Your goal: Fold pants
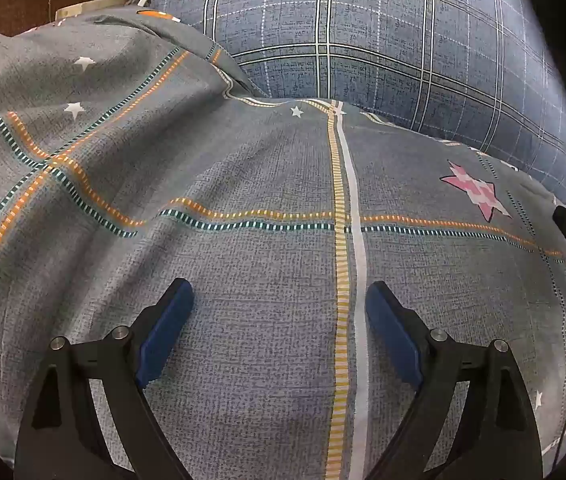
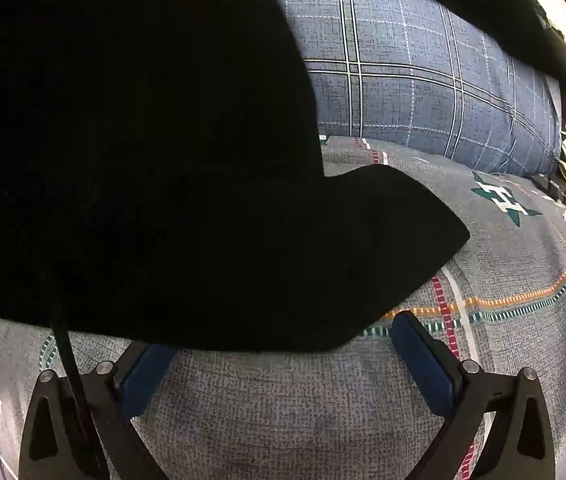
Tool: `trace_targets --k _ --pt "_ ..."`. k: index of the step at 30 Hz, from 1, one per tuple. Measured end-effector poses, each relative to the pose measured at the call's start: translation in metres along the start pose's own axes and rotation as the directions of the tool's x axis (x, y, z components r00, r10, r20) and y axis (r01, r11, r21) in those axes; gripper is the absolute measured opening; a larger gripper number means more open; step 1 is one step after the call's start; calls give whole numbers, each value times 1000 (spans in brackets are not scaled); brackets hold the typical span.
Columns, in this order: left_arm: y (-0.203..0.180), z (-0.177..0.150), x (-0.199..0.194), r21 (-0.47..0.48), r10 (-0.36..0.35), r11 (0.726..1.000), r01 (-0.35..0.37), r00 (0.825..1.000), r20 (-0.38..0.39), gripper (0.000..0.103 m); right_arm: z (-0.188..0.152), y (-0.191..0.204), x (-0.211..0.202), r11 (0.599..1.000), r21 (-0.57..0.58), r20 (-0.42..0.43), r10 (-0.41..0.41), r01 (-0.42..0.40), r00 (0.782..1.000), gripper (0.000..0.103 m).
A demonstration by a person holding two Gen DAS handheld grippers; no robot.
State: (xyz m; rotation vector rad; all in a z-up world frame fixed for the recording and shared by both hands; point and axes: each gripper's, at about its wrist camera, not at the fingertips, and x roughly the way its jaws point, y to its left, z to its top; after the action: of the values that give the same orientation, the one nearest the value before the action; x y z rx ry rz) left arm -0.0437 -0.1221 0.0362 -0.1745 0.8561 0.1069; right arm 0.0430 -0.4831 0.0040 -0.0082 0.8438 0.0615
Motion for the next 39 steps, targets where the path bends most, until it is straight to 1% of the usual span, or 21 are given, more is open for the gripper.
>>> trace_targets --k 5,12,21,23,25,29,30,33,35,37,39 --pt "6 3 10 -2 12 1000 -12 1000 0 89 3 4 2 1000 0 -1 -1 1 1000 103" --pt "11 2 27 3 12 1000 -12 1000 4 89 2 -3 3 1000 -2 0 -3 3 1000 103" --pt "7 -4 34 10 25 1000 -25 1000 2 89 1 -2 2 1000 1 4 2 -2 1000 103" --pt "6 -6 33 31 23 999 -22 1000 -6 89 1 3 1 1000 -6 3 -6 6 1000 103" --pt "4 -7 33 62 14 998 -12 1000 -26 89 1 1 3 1000 1 0 3 -3 1000 103" --pt "0 -17 21 27 35 999 -33 998 -54 89 -4 5 -3 1000 15 -2 -8 8 1000 103" --pt "-2 -20 14 29 31 999 -30 999 -45 89 -5 5 -5 1000 17 -5 -6 6 1000 103" --pt "-11 -23 -9 54 50 997 -51 999 21 89 -10 8 -13 1000 7 -13 8 -7 1000 103" --pt "-17 -20 -21 67 40 997 -43 998 44 89 -17 7 -22 999 42 0 5 -5 1000 96" --pt "-21 -13 -28 69 15 997 -19 998 55 89 -27 8 -36 995 94 23 38 -40 999 93" --pt "-28 -9 -36 74 -3 997 -3 997 75 89 -33 11 -47 990 114 35 78 -82 996 92"
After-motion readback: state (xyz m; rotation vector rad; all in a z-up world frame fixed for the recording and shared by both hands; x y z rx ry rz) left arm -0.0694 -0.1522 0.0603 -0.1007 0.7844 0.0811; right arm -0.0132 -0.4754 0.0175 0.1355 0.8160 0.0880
